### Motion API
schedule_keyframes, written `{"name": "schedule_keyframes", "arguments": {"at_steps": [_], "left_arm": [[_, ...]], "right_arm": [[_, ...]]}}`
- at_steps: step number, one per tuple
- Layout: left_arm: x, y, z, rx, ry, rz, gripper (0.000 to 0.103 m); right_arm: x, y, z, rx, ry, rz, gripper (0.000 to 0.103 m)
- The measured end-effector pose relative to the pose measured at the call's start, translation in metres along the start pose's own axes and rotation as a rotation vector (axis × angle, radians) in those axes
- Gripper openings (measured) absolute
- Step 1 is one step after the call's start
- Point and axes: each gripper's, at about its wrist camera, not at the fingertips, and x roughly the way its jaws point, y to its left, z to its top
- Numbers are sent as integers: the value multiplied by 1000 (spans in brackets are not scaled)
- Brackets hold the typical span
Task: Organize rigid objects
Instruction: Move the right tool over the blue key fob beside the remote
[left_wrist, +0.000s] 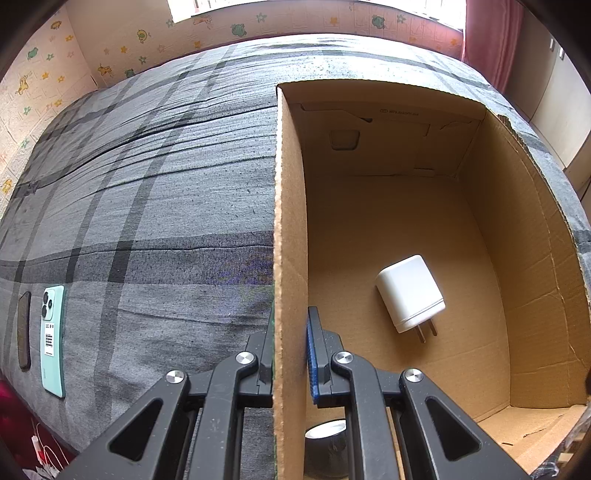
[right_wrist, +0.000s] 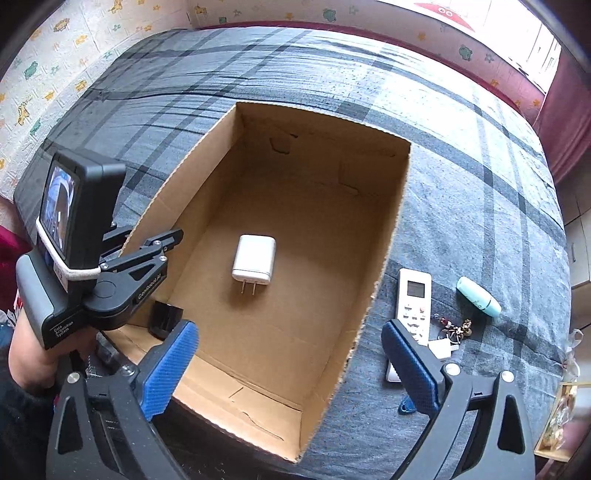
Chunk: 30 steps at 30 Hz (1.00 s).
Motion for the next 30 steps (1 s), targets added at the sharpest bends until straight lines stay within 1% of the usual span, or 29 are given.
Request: {"name": "schedule_keyframes", "arguments": {"at_steps": [6, 11, 13, 16, 21, 30], "left_arm": [[0, 0, 0, 1, 0, 1, 12], [0, -1, 0, 5, 1, 6, 12], [0, -1, 0, 4, 1, 5, 12], [-1, 0, -1, -3, -1, -3, 12], [-1, -1, 0, 8, -1, 8, 12], [0, -2, -1, 7, -1, 10, 12]], "right_arm": [[-14, -45, -4, 92, -27, -45, 103], [-17, -82, -17, 160, -23, -106, 103], [-16, -95, -24, 191, -14, -115, 103], [-9, -114, -38, 243, 6, -126, 103], [7, -135, -62, 307, 43, -147, 103], [48, -154, -97, 398, 98, -151, 103]]}}
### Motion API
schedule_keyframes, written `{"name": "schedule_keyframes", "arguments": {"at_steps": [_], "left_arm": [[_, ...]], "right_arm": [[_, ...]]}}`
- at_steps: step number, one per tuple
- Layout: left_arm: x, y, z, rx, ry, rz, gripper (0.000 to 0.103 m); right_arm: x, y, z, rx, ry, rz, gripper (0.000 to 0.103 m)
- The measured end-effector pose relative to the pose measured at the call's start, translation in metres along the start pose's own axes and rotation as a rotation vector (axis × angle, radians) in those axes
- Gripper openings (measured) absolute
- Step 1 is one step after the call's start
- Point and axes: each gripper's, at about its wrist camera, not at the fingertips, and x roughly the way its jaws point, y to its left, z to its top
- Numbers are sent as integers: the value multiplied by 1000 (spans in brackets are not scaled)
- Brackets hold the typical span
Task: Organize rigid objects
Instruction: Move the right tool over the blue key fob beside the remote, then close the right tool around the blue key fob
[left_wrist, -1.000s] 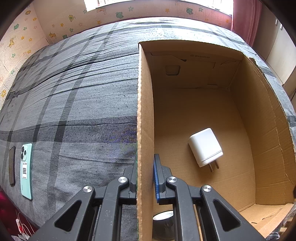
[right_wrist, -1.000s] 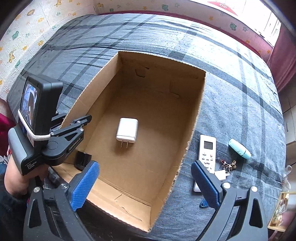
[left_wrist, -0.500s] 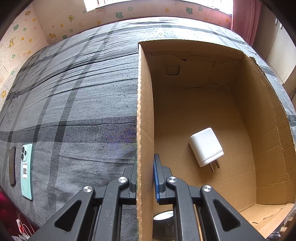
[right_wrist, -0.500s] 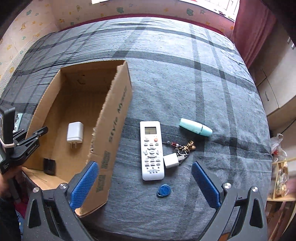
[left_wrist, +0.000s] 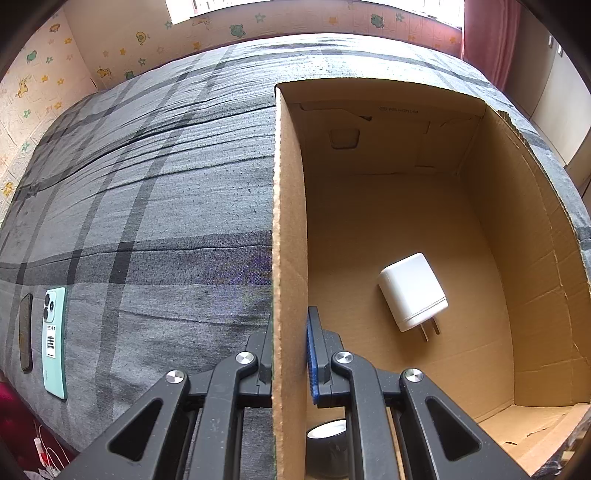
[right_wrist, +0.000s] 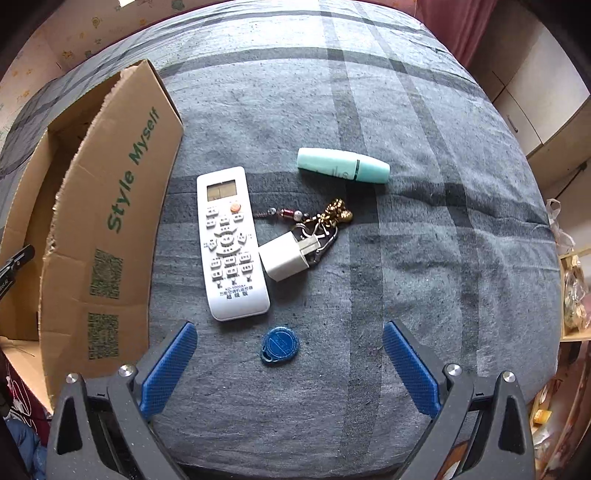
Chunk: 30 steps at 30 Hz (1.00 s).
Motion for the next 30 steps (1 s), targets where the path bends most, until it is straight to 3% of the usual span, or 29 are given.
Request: {"name": "schedule_keyframes", "arguments": {"at_steps": [20, 26, 30], "left_arm": [[-1, -1, 1, 3, 1, 8, 13], [-1, -2, 1, 3, 2, 10, 13], [-1, -1, 1, 3, 2, 10, 13]], "right_arm": [[61, -11, -25, 49, 72, -27, 100], [60, -7, -24, 40, 77, -38, 88], [59, -3, -22, 36, 79, -31, 73]]}}
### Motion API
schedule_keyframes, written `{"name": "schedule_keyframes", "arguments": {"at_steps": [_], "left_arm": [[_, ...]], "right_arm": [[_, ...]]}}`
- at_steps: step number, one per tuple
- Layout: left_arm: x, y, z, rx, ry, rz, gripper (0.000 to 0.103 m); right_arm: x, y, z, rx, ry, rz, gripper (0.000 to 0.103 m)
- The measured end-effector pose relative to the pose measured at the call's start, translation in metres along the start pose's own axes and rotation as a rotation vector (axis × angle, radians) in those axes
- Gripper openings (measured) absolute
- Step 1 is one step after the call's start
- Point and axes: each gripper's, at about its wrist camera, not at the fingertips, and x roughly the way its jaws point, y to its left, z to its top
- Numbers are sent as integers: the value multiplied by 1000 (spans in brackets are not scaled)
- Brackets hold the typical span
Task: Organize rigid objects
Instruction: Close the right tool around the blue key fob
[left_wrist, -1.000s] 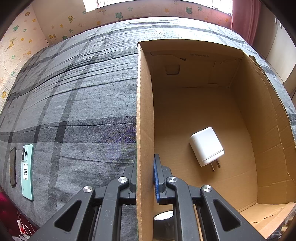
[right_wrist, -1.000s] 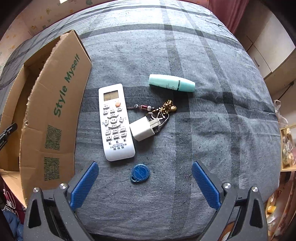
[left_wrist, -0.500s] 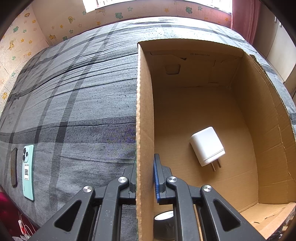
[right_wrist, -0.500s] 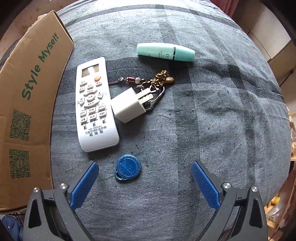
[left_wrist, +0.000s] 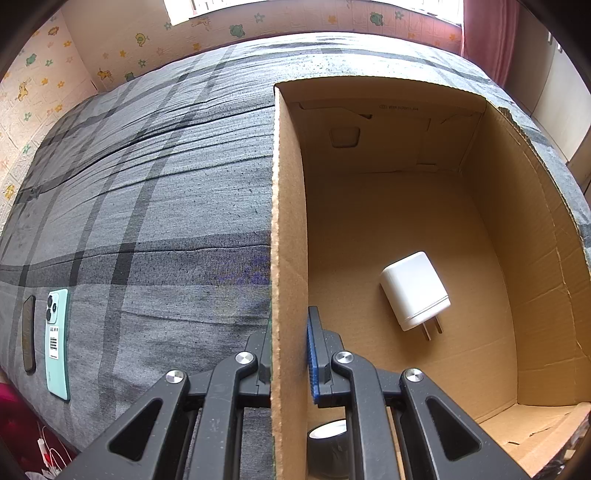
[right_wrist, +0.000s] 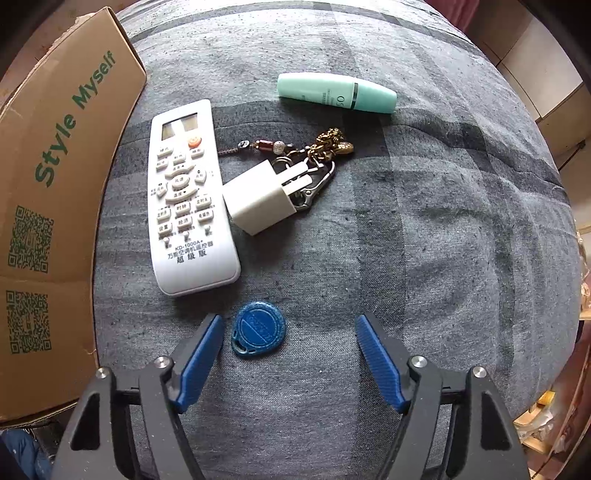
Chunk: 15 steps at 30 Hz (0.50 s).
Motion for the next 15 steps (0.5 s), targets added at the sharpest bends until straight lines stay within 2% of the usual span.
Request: {"name": "schedule_keyframes", "arguments": {"at_steps": [1, 2, 4, 15], "left_arm": [[0, 0, 0, 1, 1, 0, 13], [0, 0, 0, 0, 1, 0, 13], [0, -1, 0, 1, 0, 2, 13], [0, -1, 0, 1, 1, 2, 13]], "right_arm": [[-1, 1, 0, -1, -2, 1, 59], [-2, 1, 0, -1, -2, 3, 52], [-6, 0, -1, 1, -3, 18, 29], [-24, -6, 1, -17, -23, 31, 28]]}}
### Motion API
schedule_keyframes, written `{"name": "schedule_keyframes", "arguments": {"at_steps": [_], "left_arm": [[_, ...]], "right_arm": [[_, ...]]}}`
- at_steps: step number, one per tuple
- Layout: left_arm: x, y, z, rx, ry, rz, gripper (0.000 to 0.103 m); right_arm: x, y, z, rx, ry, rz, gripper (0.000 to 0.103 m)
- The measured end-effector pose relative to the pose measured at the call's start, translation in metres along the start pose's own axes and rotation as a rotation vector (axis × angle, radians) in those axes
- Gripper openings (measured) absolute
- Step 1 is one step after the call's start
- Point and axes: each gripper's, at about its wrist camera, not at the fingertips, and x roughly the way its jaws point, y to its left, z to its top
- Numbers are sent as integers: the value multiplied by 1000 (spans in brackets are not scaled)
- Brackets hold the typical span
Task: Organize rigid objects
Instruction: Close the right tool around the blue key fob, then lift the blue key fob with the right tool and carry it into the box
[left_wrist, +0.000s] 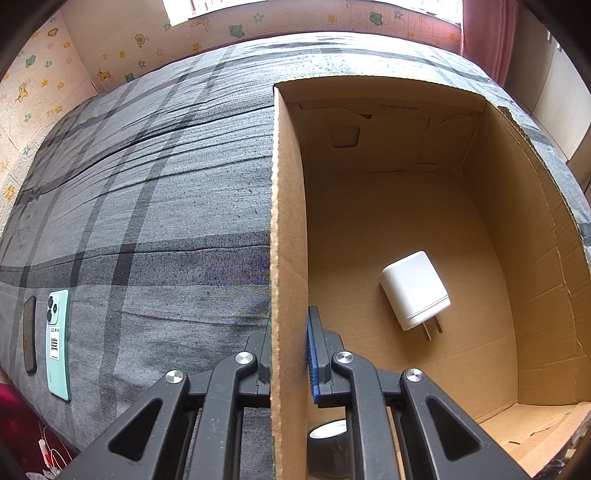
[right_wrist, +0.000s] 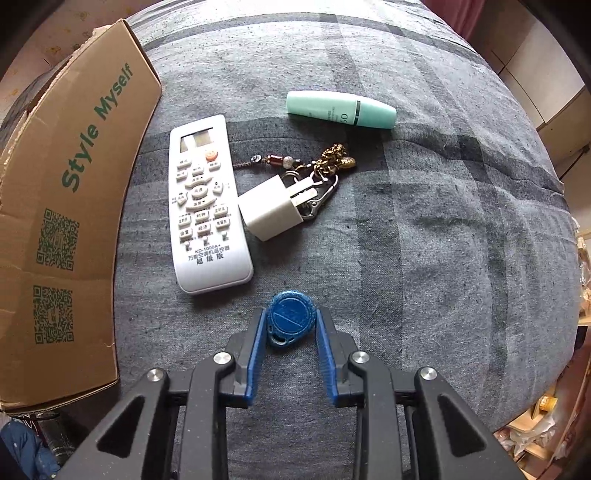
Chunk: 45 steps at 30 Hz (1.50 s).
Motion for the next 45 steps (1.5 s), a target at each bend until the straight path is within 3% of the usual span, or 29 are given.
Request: {"name": "schedule_keyframes", "arguments": {"at_steps": [24, 45], "left_arm": [[1, -1, 2, 3, 3, 6, 13], [2, -1, 1, -1, 3, 0, 13]], "right_arm": [[-77, 21, 25, -73, -115, -3, 28], [-141, 81, 51, -209, -251, 37, 28]]}}
